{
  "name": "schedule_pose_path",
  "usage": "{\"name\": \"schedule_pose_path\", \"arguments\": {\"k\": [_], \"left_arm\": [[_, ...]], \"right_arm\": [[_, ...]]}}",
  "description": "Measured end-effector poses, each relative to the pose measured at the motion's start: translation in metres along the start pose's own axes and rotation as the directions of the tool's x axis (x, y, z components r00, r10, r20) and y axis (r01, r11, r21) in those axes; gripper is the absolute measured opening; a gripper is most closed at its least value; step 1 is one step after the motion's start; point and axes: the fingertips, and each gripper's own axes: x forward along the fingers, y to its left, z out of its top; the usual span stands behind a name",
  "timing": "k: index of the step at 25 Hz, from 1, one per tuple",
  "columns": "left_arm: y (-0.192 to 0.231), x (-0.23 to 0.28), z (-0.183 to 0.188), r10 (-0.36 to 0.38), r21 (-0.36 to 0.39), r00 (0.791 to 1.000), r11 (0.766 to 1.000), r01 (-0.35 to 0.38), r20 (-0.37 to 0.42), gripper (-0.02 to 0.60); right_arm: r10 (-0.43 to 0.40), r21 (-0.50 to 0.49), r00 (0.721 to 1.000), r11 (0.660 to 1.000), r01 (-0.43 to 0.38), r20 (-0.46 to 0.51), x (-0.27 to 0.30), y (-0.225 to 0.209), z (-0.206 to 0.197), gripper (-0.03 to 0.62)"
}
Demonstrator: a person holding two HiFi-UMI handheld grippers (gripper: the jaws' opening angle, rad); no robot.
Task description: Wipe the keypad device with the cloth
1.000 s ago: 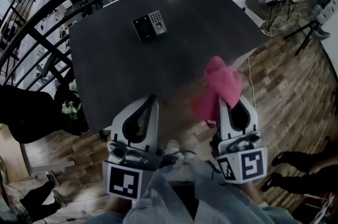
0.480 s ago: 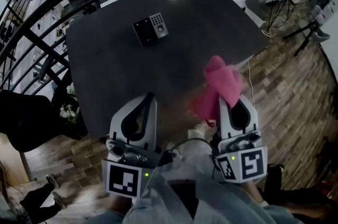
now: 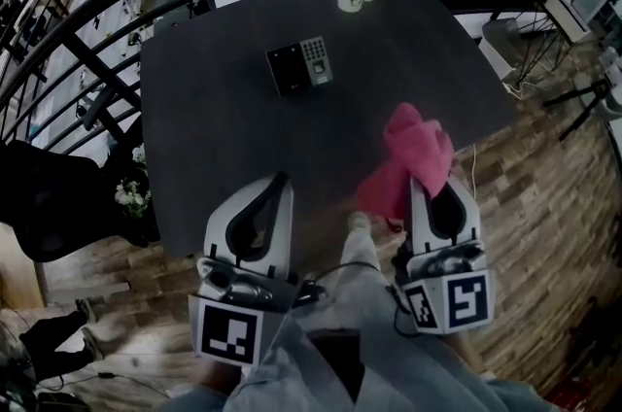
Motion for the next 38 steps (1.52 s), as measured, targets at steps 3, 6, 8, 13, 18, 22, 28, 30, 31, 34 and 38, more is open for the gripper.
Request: {"name": "schedule_pose_path", "arguments": {"k": [3, 6, 8, 13, 18, 22, 28, 30, 31, 34, 38], "left_arm": [[0.003, 0.018, -0.004, 0.043, 0.008, 0.999, 0.999, -0.043, -0.008, 0.005], [0.008, 0.044, -0.006, 0.092, -0.032, 0.996, 0.995, -0.092, -0.01, 0.005], [0.011, 0.062, -0.005, 0.122, -0.043, 0.993, 0.992, -0.122, -0.006, 0.005], [0.018, 0.102, -0.007, 0.201, -0.034, 0.98, 0.979, -0.201, -0.008, 0.005], [0.027, 0.13, -0.016, 0.286, -0.023, 0.958, 0.958, -0.286, -0.015, 0.005], [0.032, 0.147, -0.025, 0.361, -0.003, 0.932, 0.932, -0.361, -0.03, 0.005], [0.032, 0.163, -0.037, 0.423, 0.007, 0.905, 0.906, -0.424, -0.051, 0.005], [0.028, 0.168, -0.042, 0.432, 0.012, 0.899, 0.902, -0.433, -0.063, 0.005], [0.026, 0.17, -0.044, 0.438, 0.012, 0.896, 0.899, -0.438, -0.068, 0.005], [0.02, 0.177, -0.052, 0.445, 0.006, 0.891, 0.895, -0.447, -0.088, 0.005], [0.015, 0.184, -0.059, 0.439, 0.021, 0.891, 0.898, -0.44, -0.111, 0.005]], "right_arm": [[0.044, 0.01, 0.999, 0.999, -0.044, 0.003, 0.024, -0.012, -0.001, 0.071], [0.088, 0.009, 0.996, 0.996, -0.088, 0.001, 0.05, -0.029, 0.002, 0.071], [0.115, 0.007, 0.993, 0.993, -0.115, -0.001, 0.068, -0.042, 0.004, 0.071], [0.178, 0.001, 0.984, 0.984, -0.178, -0.009, 0.113, -0.074, 0.005, 0.071], [0.251, -0.001, 0.968, 0.968, -0.251, -0.018, 0.152, -0.095, -0.001, 0.071], [0.328, -0.026, 0.944, 0.944, -0.328, -0.028, 0.178, -0.1, -0.009, 0.071], [0.419, -0.019, 0.907, 0.907, -0.421, -0.048, 0.202, -0.101, -0.027, 0.071], [0.446, -0.047, 0.893, 0.893, -0.448, -0.057, 0.206, -0.101, -0.032, 0.071], [0.461, -0.06, 0.885, 0.884, -0.464, -0.062, 0.207, -0.101, -0.035, 0.071], [0.488, -0.049, 0.87, 0.869, -0.492, -0.078, 0.214, -0.102, -0.045, 0.071], [0.483, -0.019, 0.869, 0.873, -0.487, -0.108, 0.224, -0.106, -0.059, 0.071]]}}
